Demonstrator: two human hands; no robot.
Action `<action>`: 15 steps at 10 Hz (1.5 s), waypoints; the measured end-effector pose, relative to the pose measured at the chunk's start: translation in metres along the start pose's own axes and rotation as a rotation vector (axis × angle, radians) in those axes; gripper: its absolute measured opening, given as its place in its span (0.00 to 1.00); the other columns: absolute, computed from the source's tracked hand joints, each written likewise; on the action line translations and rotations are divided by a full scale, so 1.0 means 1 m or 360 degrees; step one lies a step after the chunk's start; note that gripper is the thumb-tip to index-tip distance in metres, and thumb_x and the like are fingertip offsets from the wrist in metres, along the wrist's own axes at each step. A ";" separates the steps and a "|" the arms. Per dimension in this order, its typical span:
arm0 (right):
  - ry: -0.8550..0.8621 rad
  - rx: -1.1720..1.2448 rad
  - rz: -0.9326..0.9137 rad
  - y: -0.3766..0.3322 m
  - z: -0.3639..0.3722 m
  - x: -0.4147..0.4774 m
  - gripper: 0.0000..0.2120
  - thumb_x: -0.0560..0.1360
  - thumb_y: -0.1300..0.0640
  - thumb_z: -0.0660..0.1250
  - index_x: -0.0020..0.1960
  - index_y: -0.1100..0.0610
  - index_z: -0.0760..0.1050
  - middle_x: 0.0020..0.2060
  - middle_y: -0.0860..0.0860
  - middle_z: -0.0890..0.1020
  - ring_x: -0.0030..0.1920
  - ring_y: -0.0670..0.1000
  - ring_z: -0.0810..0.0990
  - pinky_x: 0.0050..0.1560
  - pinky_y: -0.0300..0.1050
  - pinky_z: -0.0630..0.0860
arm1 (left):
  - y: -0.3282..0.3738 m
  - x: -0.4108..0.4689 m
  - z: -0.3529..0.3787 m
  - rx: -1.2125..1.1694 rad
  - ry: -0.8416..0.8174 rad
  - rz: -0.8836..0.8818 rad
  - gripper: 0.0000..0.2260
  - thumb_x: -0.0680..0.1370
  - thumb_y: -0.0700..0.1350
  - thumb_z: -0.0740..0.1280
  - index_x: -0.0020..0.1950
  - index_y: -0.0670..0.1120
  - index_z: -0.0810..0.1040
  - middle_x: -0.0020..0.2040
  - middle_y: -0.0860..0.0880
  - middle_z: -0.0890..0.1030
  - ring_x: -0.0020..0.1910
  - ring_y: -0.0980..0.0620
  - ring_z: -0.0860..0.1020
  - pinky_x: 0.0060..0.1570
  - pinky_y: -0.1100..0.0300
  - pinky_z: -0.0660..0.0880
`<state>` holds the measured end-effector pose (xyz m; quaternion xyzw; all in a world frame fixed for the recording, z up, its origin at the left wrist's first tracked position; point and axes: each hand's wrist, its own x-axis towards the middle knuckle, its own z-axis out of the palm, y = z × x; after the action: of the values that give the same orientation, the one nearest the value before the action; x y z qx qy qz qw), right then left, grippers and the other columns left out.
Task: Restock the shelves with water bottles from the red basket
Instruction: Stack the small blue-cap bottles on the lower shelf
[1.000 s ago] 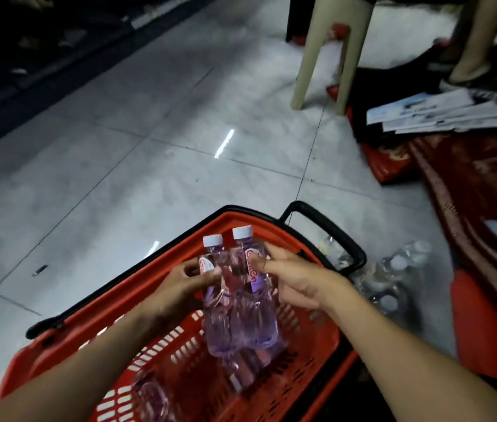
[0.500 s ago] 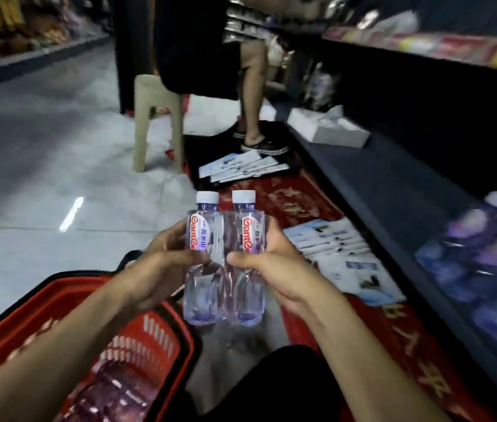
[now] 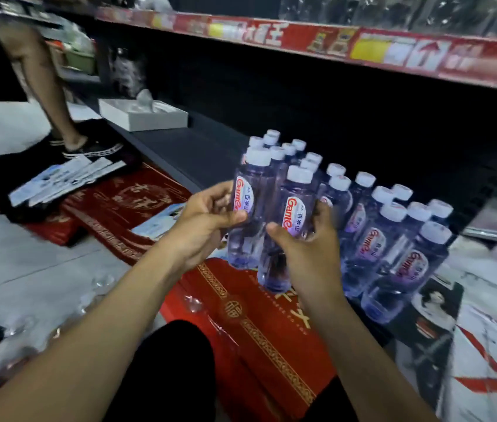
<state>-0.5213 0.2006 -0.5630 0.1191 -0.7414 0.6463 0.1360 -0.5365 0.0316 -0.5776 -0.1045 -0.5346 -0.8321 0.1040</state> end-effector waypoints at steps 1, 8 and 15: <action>0.0213 -0.0052 -0.0061 0.014 -0.008 -0.001 0.30 0.72 0.58 0.75 0.68 0.45 0.67 0.52 0.32 0.79 0.50 0.34 0.79 0.47 0.28 0.76 | -0.024 0.024 0.015 -0.0053 -0.0044 0.0009 0.24 0.67 0.27 0.70 0.62 0.39 0.77 0.50 0.44 0.84 0.49 0.49 0.82 0.52 0.59 0.79; 0.0831 -0.0307 -0.0141 0.075 0.010 0.039 0.34 0.77 0.63 0.68 0.76 0.54 0.54 0.69 0.47 0.63 0.60 0.31 0.69 0.58 0.20 0.67 | -0.099 0.080 0.036 0.0045 -0.0104 -0.0068 0.26 0.72 0.23 0.64 0.65 0.43 0.72 0.52 0.55 0.84 0.52 0.61 0.81 0.51 0.67 0.77; 0.0586 -0.0667 0.0238 0.098 0.002 0.036 0.31 0.78 0.60 0.64 0.77 0.59 0.56 0.70 0.63 0.68 0.68 0.62 0.68 0.65 0.53 0.67 | -0.104 0.051 0.030 0.1152 0.0014 0.0148 0.29 0.77 0.41 0.71 0.73 0.58 0.65 0.64 0.52 0.77 0.62 0.62 0.75 0.64 0.59 0.74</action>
<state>-0.5892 0.2117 -0.6416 -0.0859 -0.8283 0.4979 0.2419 -0.6131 0.0983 -0.6408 -0.0816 -0.7887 -0.5839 0.1741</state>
